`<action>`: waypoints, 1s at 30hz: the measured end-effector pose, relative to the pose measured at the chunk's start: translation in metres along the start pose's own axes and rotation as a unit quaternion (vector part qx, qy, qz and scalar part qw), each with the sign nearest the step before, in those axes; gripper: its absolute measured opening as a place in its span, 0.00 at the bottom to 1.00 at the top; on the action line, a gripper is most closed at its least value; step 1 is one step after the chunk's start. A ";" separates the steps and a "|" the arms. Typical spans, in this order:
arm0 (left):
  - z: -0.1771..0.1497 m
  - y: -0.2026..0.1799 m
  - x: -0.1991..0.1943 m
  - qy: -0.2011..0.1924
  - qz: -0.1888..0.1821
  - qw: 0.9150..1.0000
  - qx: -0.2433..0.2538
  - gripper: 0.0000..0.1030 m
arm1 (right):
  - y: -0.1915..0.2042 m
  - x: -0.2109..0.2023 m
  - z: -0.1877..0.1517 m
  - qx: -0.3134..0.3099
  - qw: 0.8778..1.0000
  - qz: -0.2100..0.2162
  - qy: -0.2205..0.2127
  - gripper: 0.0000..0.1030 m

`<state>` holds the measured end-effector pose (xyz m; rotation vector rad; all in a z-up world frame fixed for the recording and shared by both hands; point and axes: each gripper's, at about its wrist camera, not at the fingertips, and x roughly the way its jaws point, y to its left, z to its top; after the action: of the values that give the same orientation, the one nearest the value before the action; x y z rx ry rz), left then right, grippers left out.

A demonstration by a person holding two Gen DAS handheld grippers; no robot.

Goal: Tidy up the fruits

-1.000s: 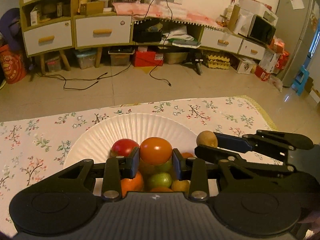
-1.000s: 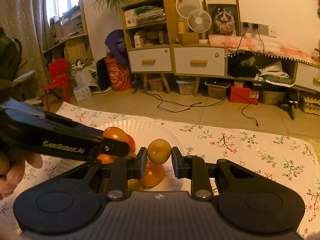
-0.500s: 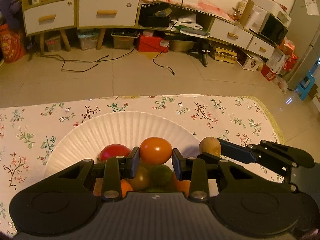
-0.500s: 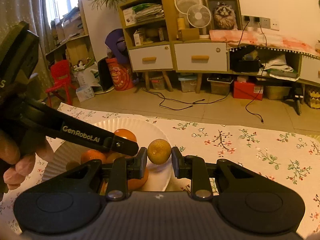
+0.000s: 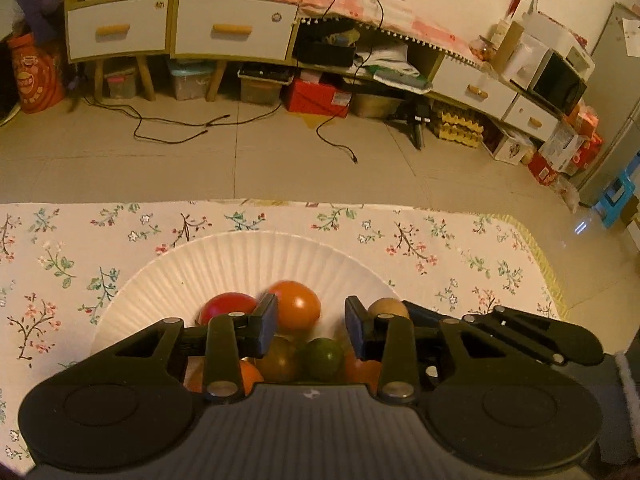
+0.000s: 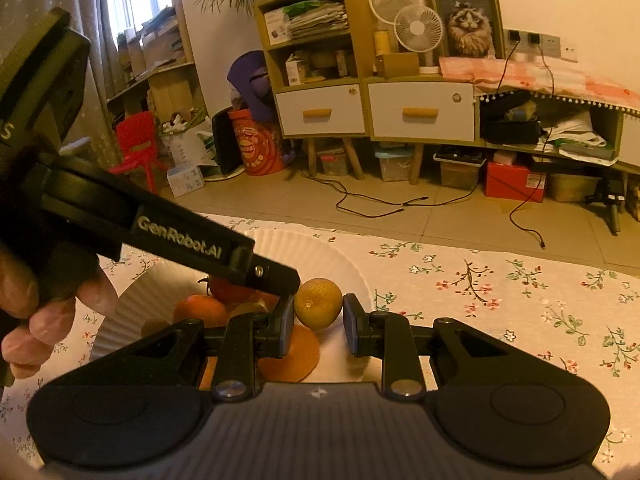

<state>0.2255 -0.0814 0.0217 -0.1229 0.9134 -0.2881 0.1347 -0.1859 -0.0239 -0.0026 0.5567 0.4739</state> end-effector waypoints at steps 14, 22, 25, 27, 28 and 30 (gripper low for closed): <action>-0.014 0.016 -0.029 -0.030 0.015 0.999 -0.005 0.54 | 0.012 -0.008 0.002 -0.003 1.000 0.000 0.000 0.48; -0.026 0.026 -0.061 -0.056 0.034 0.998 -0.006 0.70 | 0.021 -0.025 0.008 -0.005 0.999 -0.038 0.012 0.63; -0.035 0.029 -0.072 -0.059 0.040 0.997 -0.002 0.77 | 0.024 -0.031 0.009 -0.002 0.999 -0.051 0.012 0.68; -0.041 0.031 -0.077 -0.059 0.044 0.997 0.000 0.82 | 0.027 -0.032 0.008 0.000 0.998 -0.059 0.016 0.71; -0.044 0.032 -0.080 -0.060 0.046 0.997 0.001 0.82 | 0.029 -0.034 0.007 0.001 0.998 -0.064 0.018 0.72; -0.050 0.034 -0.085 -0.058 0.049 0.997 0.003 0.86 | 0.032 -0.037 0.006 0.002 0.997 -0.073 0.021 0.75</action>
<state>0.1438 -0.0227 0.0486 -0.0882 0.8012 -0.1909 0.0965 -0.1727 0.0034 -0.0501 0.5939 0.3302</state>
